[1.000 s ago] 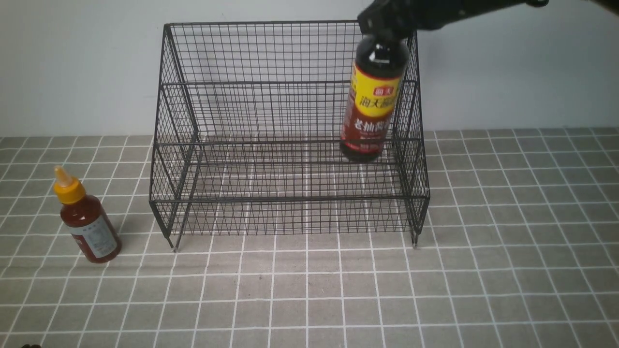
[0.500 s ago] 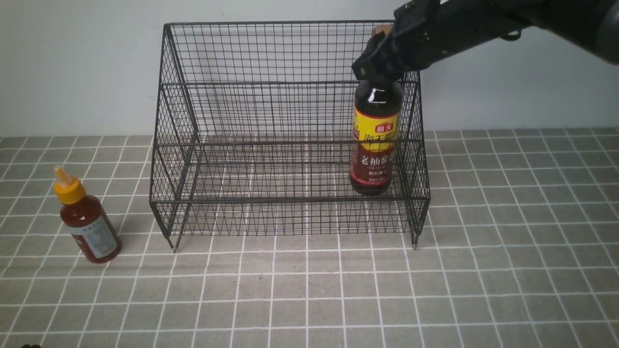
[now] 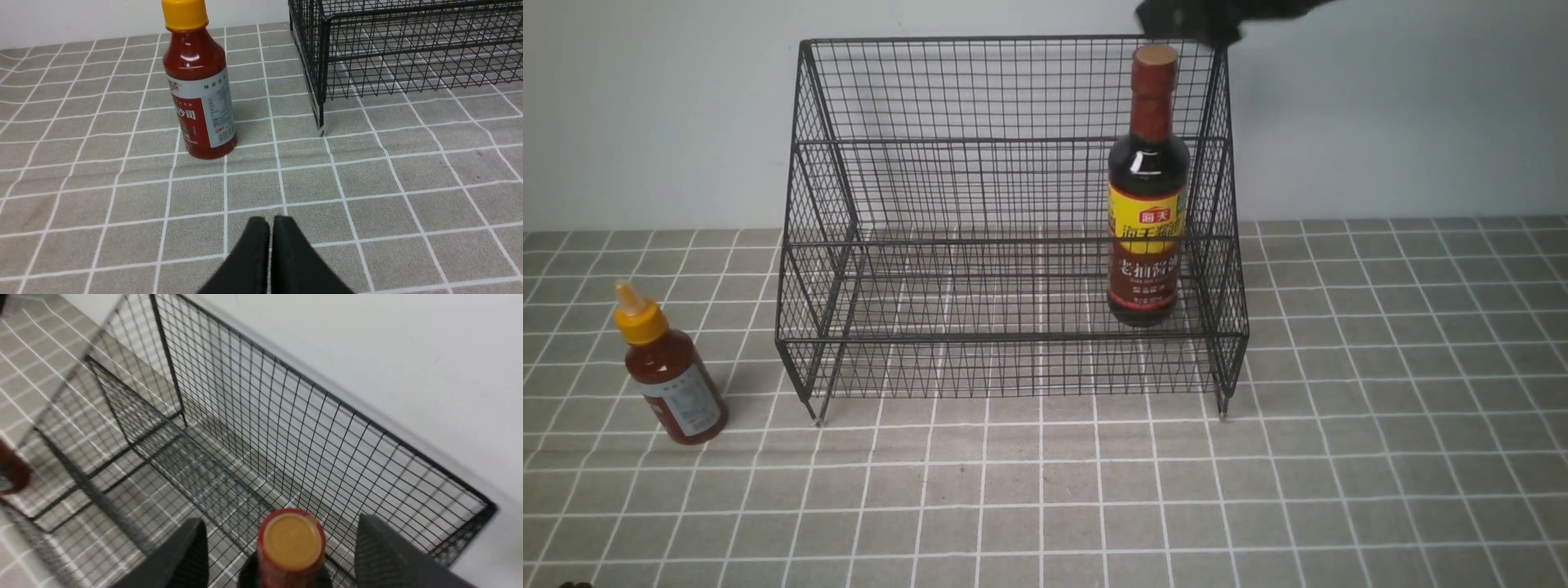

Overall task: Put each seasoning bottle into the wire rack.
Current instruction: Use the left arm to grab the condiment bottle closest to it

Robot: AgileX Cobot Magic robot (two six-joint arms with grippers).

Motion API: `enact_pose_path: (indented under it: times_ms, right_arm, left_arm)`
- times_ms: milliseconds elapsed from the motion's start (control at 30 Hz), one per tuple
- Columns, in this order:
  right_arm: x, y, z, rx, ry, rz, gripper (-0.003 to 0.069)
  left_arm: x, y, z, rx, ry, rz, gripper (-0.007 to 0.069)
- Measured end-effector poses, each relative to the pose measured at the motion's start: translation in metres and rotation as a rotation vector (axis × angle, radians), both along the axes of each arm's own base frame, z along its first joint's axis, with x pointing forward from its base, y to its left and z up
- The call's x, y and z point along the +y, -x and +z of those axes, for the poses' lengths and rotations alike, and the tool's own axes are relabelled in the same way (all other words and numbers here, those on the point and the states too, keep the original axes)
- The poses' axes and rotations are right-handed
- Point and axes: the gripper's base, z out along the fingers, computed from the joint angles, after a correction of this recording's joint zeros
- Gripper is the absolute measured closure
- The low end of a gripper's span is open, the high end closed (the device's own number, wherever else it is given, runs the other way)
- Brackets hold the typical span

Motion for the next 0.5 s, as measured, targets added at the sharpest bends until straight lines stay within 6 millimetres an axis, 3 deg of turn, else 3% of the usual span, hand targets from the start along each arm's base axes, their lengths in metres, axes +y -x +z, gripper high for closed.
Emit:
enact_pose_path:
  times_ms: [133, 167, 233, 300, 400, 433, 500]
  right_arm:
    - [-0.021, 0.055, 0.050, -0.021, -0.041, -0.032, 0.0326]
    - [-0.033, 0.084, 0.071, -0.036, -0.047, -0.055, 0.0385]
    - [-0.047, 0.114, 0.088, -0.047, -0.047, -0.096, 0.0463]
    - [-0.055, 0.131, 0.097, -0.050, -0.058, -0.129, 0.0508]
    - [-0.081, 0.181, 0.119, -0.071, -0.144, -0.251, 0.0624]
    - [-0.096, 0.212, 0.124, -0.094, -0.207, -0.316, 0.0657]
    - [-0.108, 0.241, 0.121, -0.129, -0.256, -0.351, 0.0666]
  left_arm:
    - [0.000, 0.000, 0.000, 0.000, 0.000, 0.000, 0.0631]
    - [0.000, 0.000, 0.000, 0.000, 0.000, 0.000, 0.0631]
    - [0.000, 0.000, 0.000, 0.000, 0.000, 0.000, 0.0631]
    - [0.000, 0.000, 0.000, 0.000, 0.000, 0.000, 0.0631]
    - [0.000, 0.000, 0.000, 0.000, 0.000, 0.000, 0.0631]
    - [0.000, 0.000, 0.000, 0.000, 0.000, 0.000, 0.0631]
    - [0.000, 0.000, 0.000, 0.000, 0.000, 0.000, 0.0631]
